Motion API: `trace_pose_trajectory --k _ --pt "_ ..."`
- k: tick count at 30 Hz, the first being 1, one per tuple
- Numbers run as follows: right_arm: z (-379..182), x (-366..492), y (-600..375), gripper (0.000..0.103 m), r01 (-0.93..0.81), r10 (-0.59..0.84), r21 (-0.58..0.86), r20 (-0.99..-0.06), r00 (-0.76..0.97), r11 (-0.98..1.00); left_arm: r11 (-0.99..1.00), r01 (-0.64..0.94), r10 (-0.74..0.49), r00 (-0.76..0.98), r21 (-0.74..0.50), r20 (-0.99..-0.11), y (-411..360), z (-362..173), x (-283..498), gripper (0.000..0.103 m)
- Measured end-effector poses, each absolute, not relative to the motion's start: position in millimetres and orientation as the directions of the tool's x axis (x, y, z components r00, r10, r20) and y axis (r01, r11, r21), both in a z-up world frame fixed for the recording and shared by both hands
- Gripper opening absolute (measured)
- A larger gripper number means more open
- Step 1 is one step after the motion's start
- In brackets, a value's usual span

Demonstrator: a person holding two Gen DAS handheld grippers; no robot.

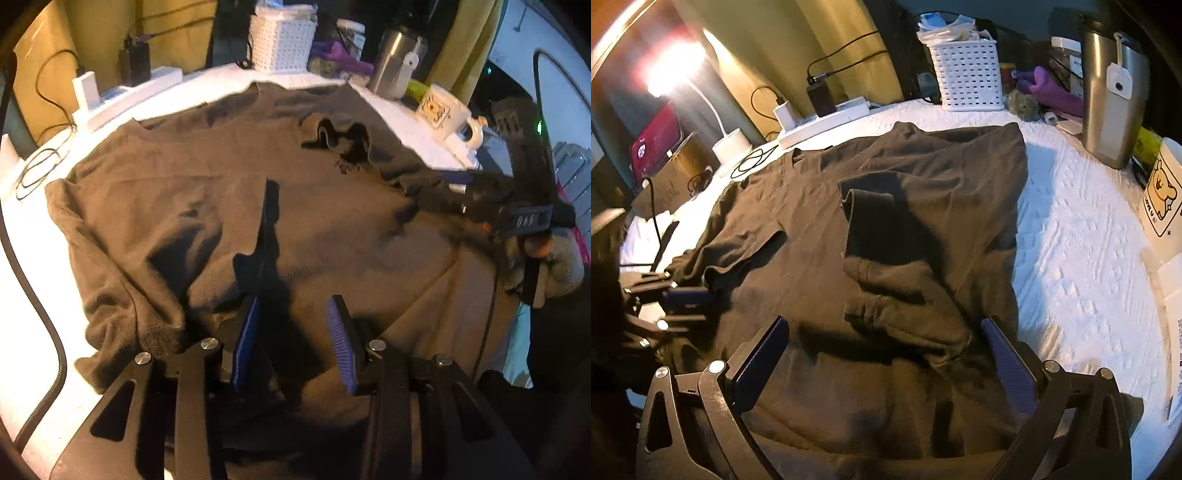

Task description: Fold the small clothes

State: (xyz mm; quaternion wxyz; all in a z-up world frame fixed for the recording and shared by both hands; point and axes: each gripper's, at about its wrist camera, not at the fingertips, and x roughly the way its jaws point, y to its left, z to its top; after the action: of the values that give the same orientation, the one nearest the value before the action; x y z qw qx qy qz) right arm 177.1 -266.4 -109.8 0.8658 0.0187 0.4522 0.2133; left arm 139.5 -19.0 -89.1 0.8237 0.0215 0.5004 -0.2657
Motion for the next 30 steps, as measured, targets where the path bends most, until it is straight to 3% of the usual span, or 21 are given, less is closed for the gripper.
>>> trace_pose_trajectory --k 16,20,30 --pt "-79 104 -307 0.103 -0.262 0.294 0.163 -0.732 0.614 0.951 0.932 0.308 -0.338 0.554 -0.19 -0.761 34 -52 67 0.039" --pt "-76 82 -321 0.103 -0.218 0.246 0.136 -0.731 0.636 0.966 0.949 0.257 -0.304 0.603 -0.181 -0.738 43 -50 50 0.05" --pt "-94 35 -355 0.103 -0.12 0.144 0.087 -0.758 0.636 0.989 0.965 0.186 -0.262 0.612 -0.186 -0.747 56 -68 18 0.051"
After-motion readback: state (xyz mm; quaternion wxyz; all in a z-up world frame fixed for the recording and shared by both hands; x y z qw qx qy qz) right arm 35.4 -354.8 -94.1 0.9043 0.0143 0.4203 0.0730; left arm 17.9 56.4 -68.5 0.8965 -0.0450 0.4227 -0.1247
